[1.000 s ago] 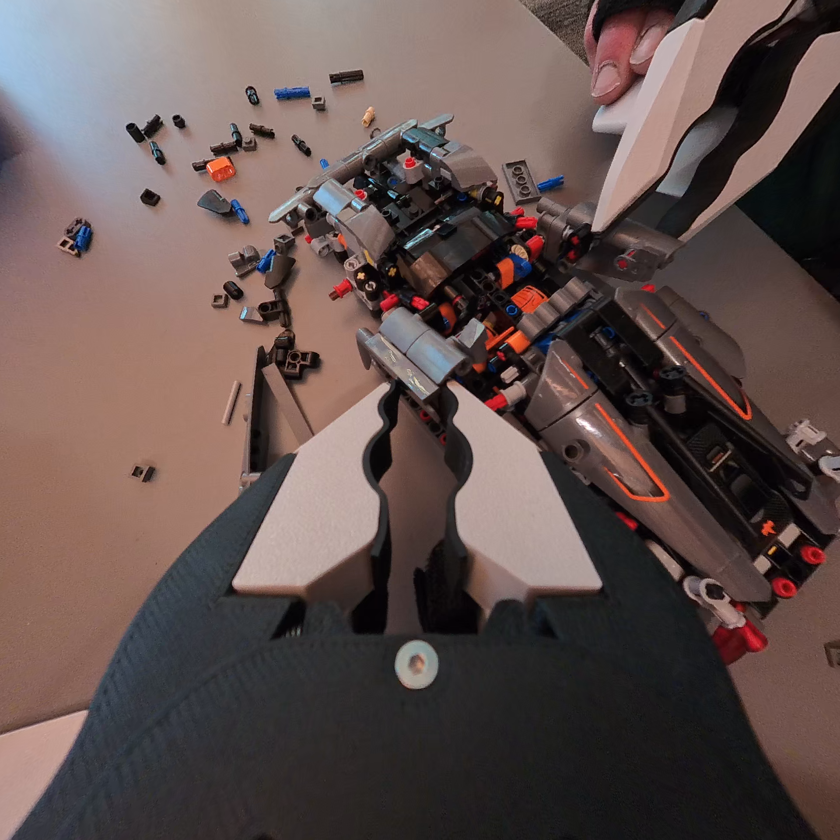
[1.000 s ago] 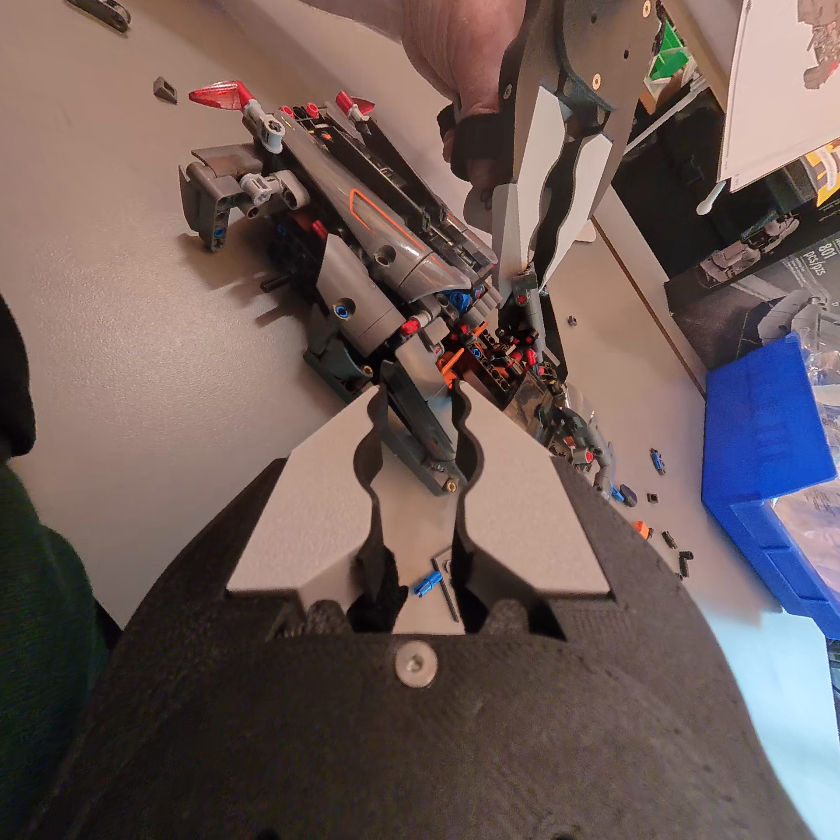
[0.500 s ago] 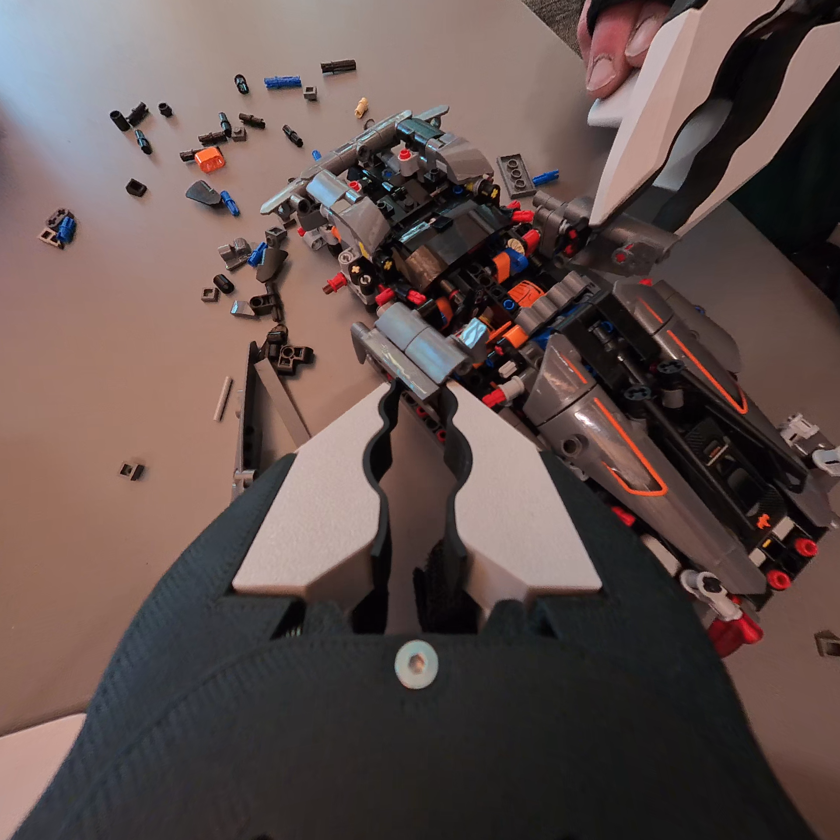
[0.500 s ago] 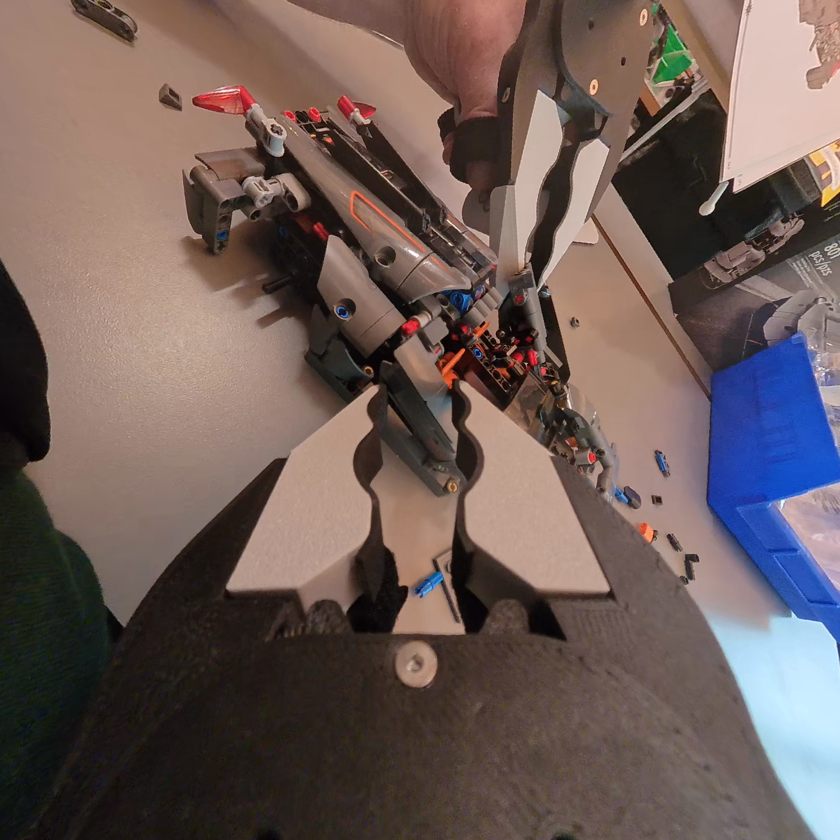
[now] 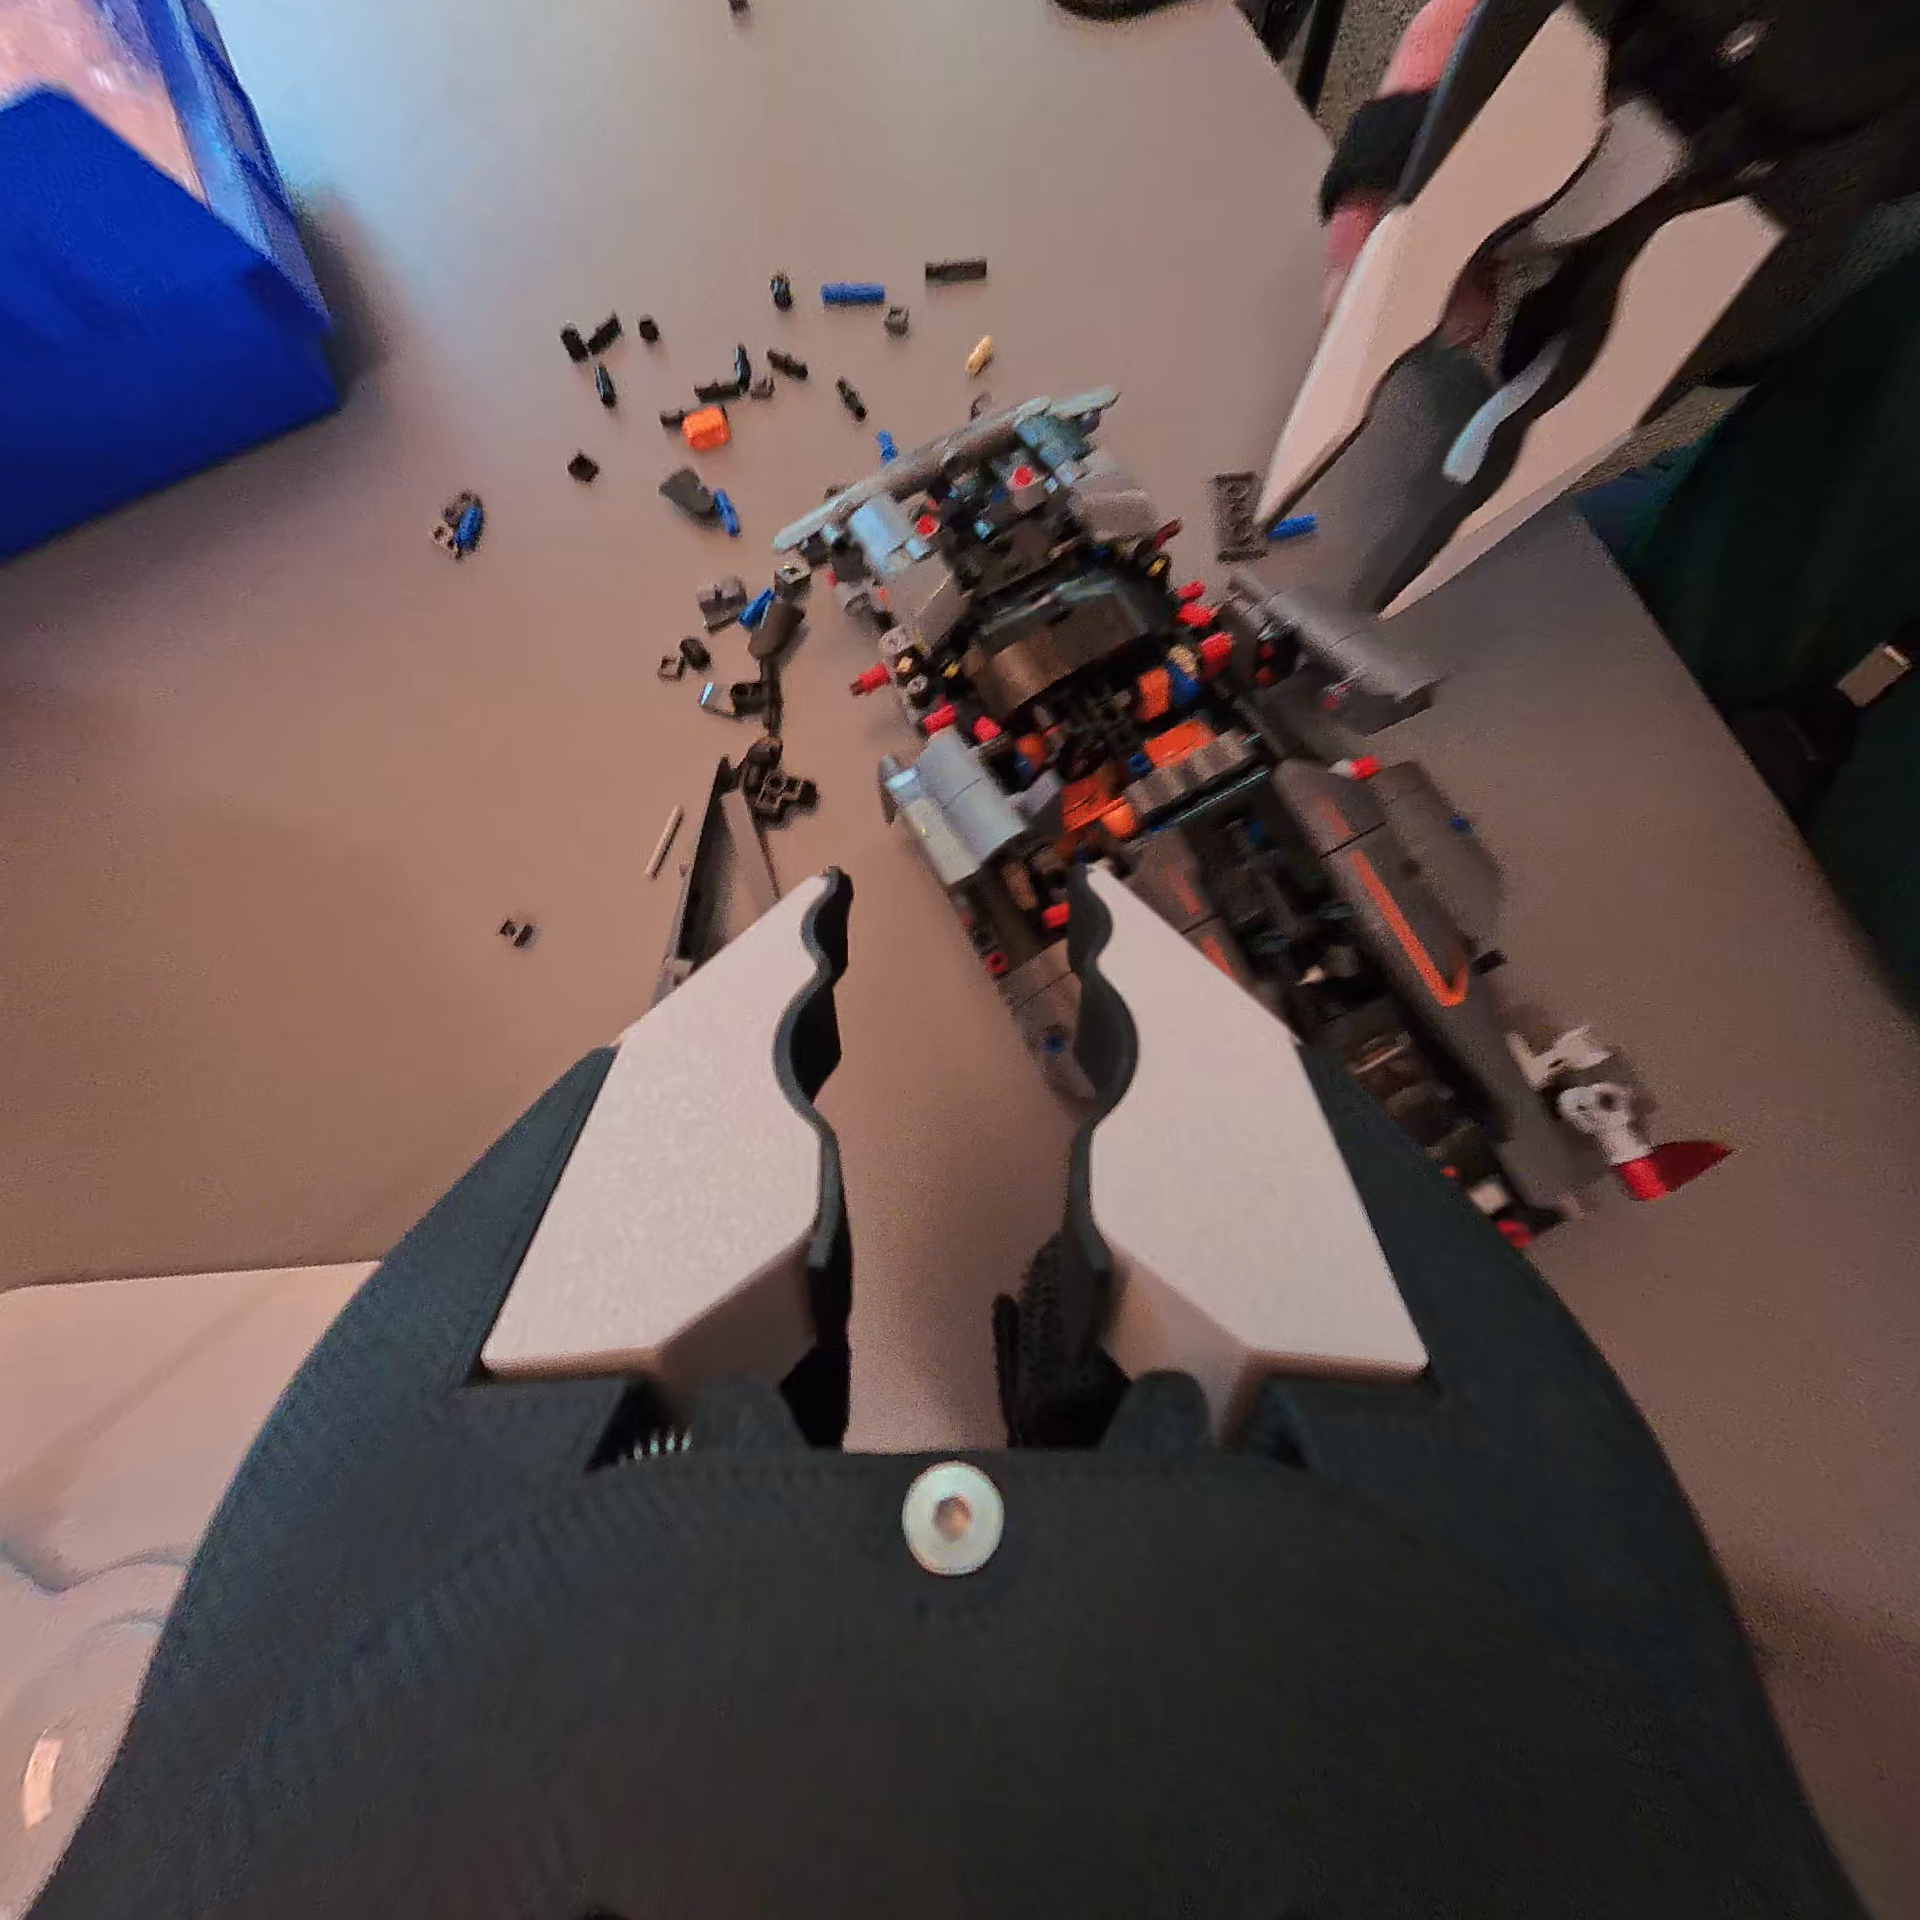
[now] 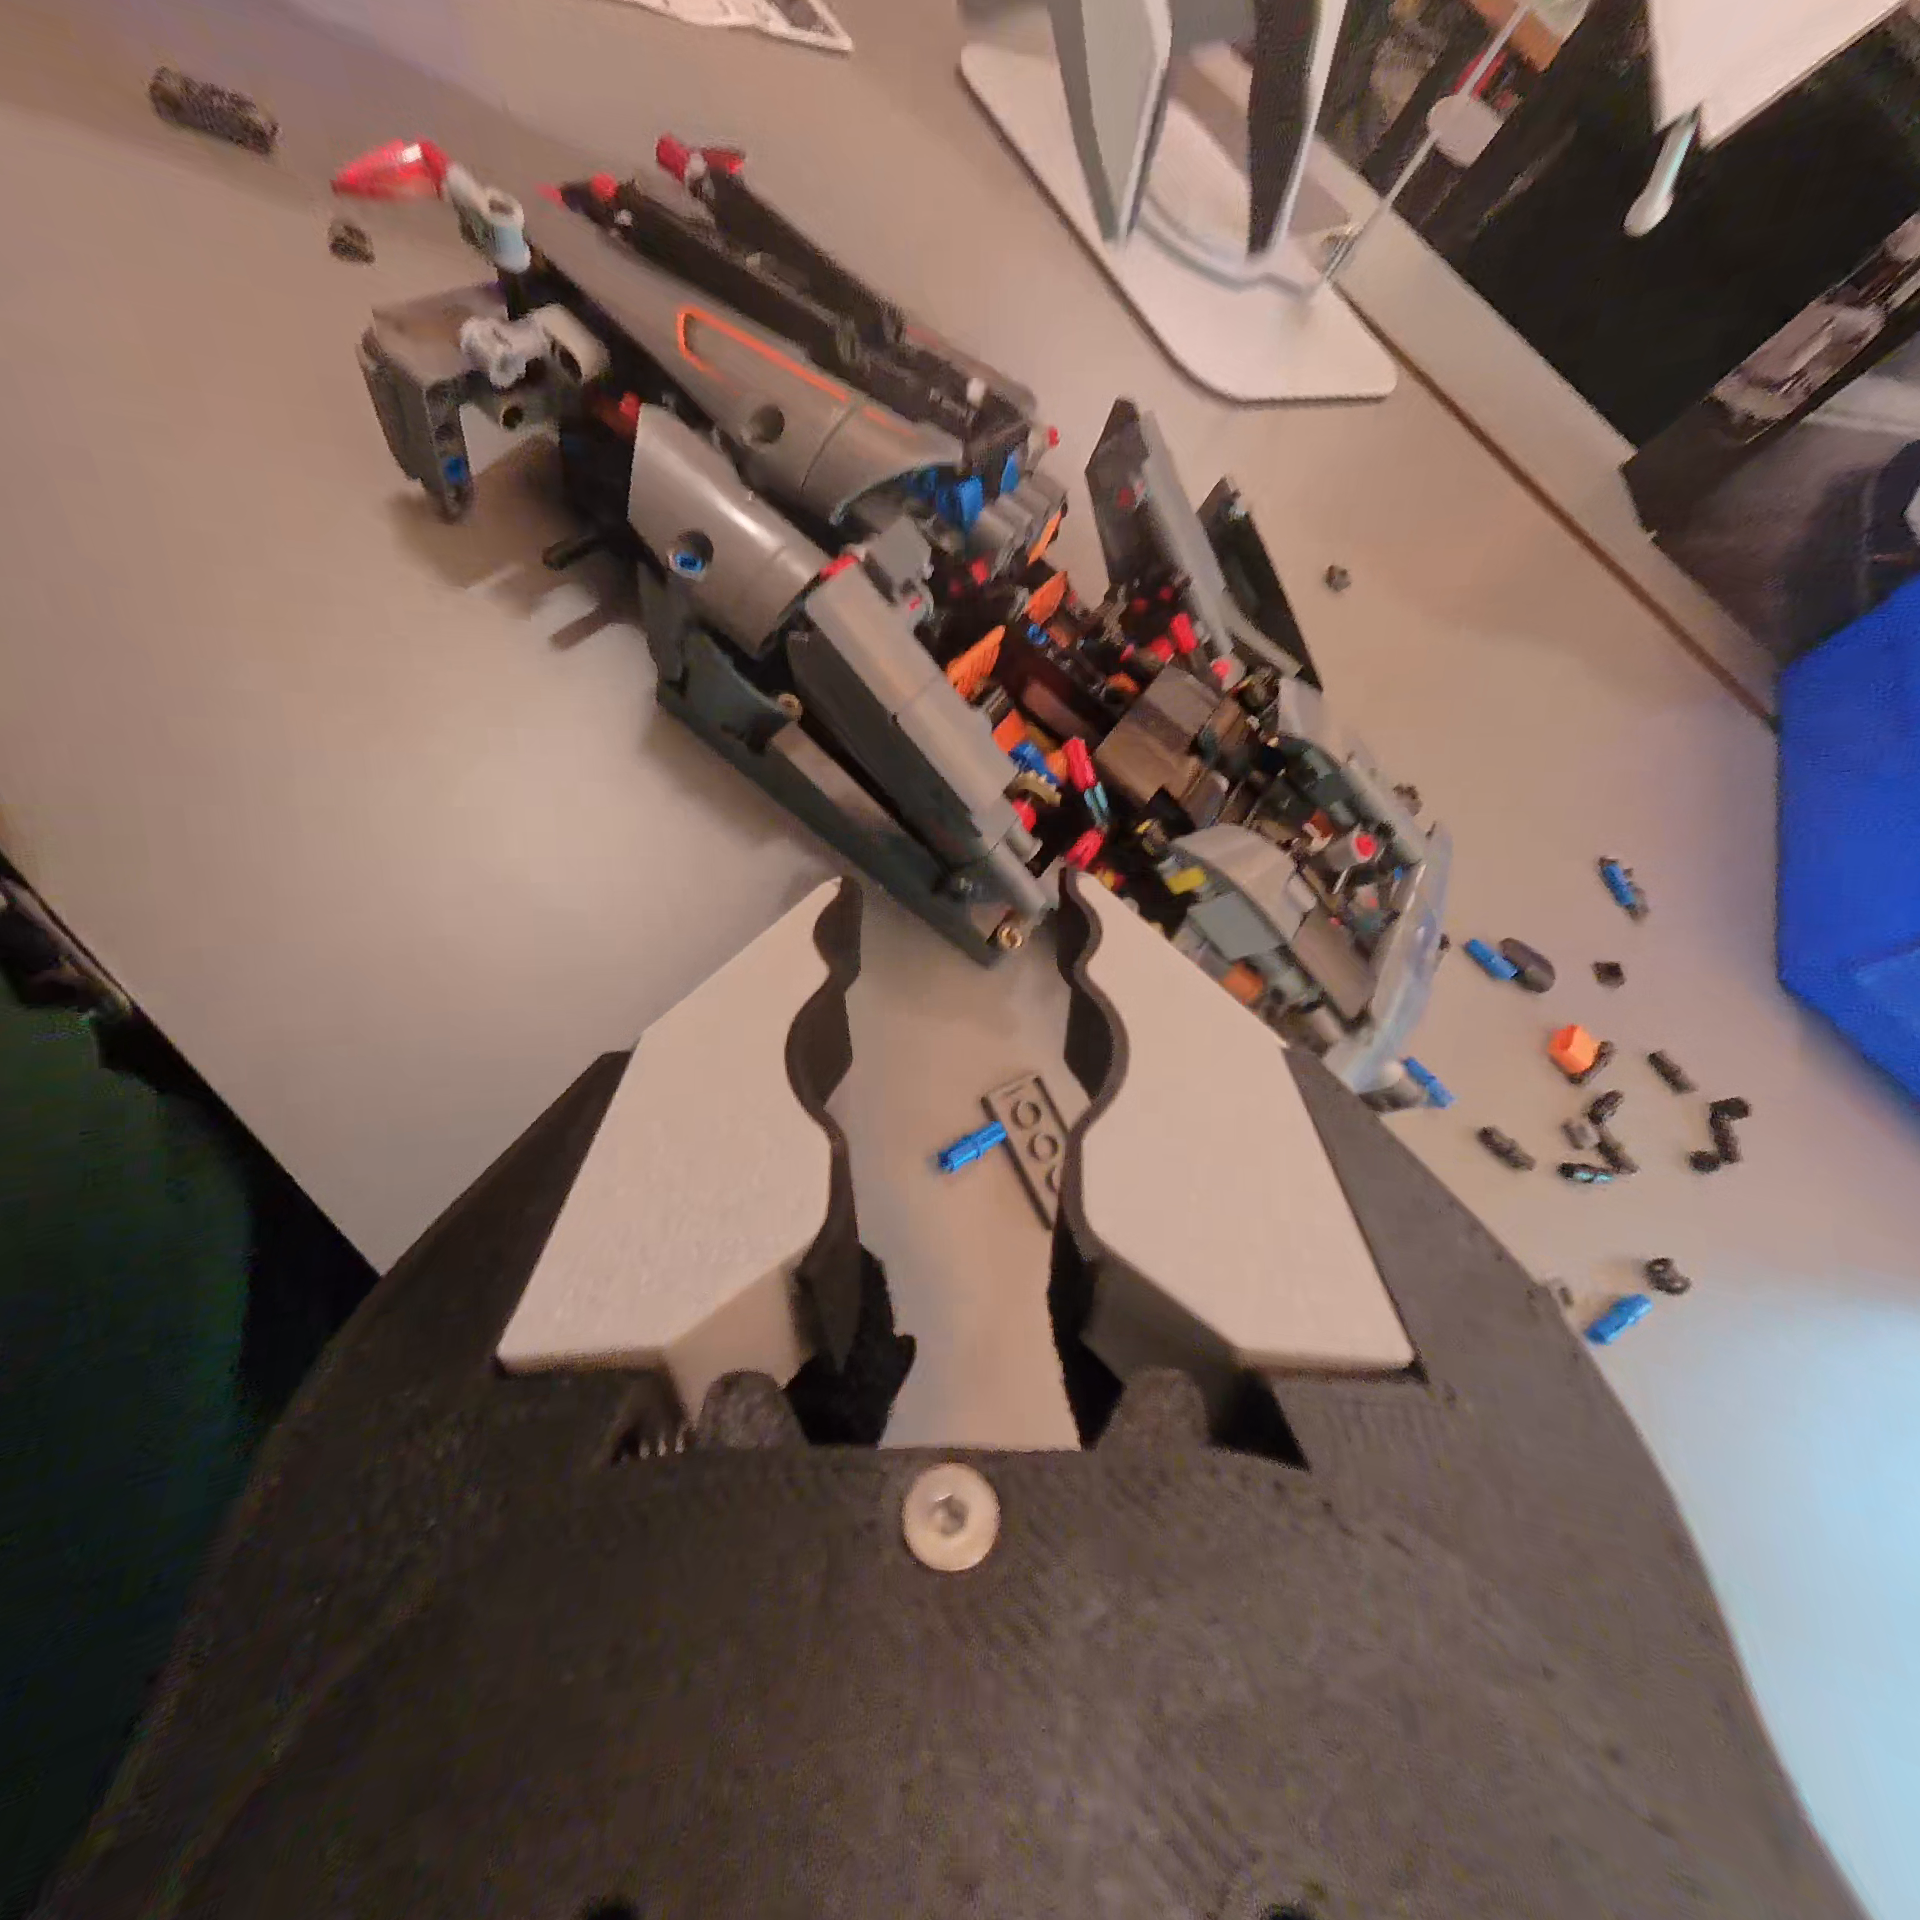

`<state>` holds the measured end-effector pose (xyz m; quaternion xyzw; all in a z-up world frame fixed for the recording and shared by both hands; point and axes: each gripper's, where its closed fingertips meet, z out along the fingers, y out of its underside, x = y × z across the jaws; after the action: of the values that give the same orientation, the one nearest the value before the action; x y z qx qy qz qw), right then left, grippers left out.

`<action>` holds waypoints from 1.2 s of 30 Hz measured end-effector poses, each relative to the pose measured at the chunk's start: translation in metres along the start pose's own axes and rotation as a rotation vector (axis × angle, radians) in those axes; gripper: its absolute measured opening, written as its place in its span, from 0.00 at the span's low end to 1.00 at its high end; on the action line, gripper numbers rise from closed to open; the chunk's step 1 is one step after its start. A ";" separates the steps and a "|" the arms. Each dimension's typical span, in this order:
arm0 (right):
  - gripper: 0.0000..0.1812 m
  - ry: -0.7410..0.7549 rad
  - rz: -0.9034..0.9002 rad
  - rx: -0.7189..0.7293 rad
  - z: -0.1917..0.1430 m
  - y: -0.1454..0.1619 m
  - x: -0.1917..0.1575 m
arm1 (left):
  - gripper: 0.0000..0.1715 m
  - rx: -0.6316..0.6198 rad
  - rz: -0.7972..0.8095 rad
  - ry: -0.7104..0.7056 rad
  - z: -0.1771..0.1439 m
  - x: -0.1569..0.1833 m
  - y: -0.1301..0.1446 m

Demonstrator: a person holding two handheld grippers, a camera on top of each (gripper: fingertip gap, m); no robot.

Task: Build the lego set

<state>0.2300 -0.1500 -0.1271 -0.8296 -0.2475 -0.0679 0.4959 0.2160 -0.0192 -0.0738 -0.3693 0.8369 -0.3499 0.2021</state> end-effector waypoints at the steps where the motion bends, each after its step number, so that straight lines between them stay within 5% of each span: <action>1: 0.19 -0.013 0.006 -0.008 0.001 0.004 -0.001 | 0.24 0.003 0.015 -0.013 -0.001 0.009 -0.006; 12: 0.13 -0.123 0.092 0.010 0.007 0.009 0.003 | 0.33 -0.183 0.246 -0.222 0.064 0.098 -0.020; 20: 0.08 -0.281 0.205 0.030 0.005 0.007 0.005 | 0.21 -0.300 0.307 -0.396 0.077 0.086 -0.014; 36: 0.06 -0.401 0.399 0.020 0.007 0.008 0.013 | 0.19 -0.304 0.065 -0.245 0.079 0.084 -0.022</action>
<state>0.2443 -0.1423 -0.1322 -0.8537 -0.1731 0.1990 0.4489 0.2193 -0.1278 -0.1173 -0.4083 0.8607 -0.1651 0.2554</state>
